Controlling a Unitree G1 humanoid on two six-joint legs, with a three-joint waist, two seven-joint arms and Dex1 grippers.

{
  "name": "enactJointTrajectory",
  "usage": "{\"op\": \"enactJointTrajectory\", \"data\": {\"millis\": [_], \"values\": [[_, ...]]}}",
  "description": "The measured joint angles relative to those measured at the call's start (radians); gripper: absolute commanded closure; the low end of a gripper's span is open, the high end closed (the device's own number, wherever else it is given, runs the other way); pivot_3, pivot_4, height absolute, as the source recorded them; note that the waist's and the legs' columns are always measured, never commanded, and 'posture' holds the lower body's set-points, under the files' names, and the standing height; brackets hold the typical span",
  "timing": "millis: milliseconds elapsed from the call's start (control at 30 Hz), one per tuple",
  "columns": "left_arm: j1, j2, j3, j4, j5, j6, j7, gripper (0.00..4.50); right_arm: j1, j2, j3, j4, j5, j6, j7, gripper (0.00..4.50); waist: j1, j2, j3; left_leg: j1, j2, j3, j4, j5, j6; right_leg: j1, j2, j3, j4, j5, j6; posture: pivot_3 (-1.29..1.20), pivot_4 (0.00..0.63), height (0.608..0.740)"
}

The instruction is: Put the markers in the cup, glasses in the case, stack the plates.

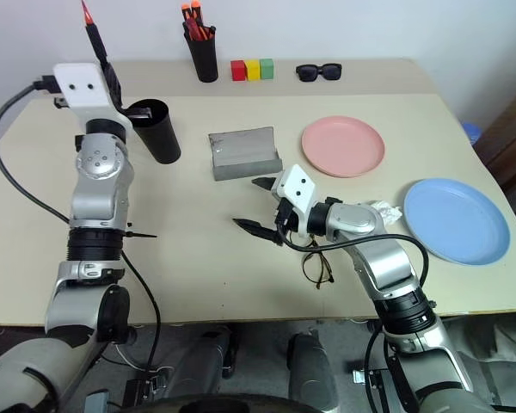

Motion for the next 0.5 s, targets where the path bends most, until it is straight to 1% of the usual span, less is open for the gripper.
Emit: {"op": "enactJointTrajectory", "data": {"millis": [133,267,400,500], "values": [[-0.026,-0.01,-0.003,0.082,0.001,-0.062,-0.007,4.47,0.007,0.005,0.0,-0.005,0.001,0.004,-0.007,0.0,-0.001,0.0,0.0,0.0,0.0,0.0,0.0,0.0,0.0,0.0,0.0,0.0,0.0,0.0,0.0,0.0,0.15,0.74],[-0.028,-0.023,-0.006,0.152,0.013,-0.118,-0.006,4.47,-0.015,0.084,-0.038,-0.005,0.064,0.043,-0.055,0.0,-0.004,0.0,0.0,0.0,0.0,0.0,0.0,0.0,0.0,0.0,0.0,0.0,0.001,0.0,0.001,0.0,0.15,0.74],[-0.028,-0.027,-0.005,0.168,0.016,-0.149,0.0,4.47,-0.05,0.107,-0.087,-0.008,0.097,0.057,-0.097,0.0,0.0,0.0,0.0,0.0,0.0,0.0,0.0,0.0,0.0,0.0,0.0,0.0,0.001,0.001,0.001,0.0,0.15,0.74],[-0.027,-0.027,-0.005,0.177,0.017,-0.153,0.003,4.47,-0.059,0.126,-0.093,-0.007,0.099,0.049,-0.123,0.0,-0.001,0.0,0.0,0.0,0.0,0.0,0.0,0.0,0.0,0.0,0.0,0.0,0.001,0.001,0.001,0.0,0.15,0.74]]}}
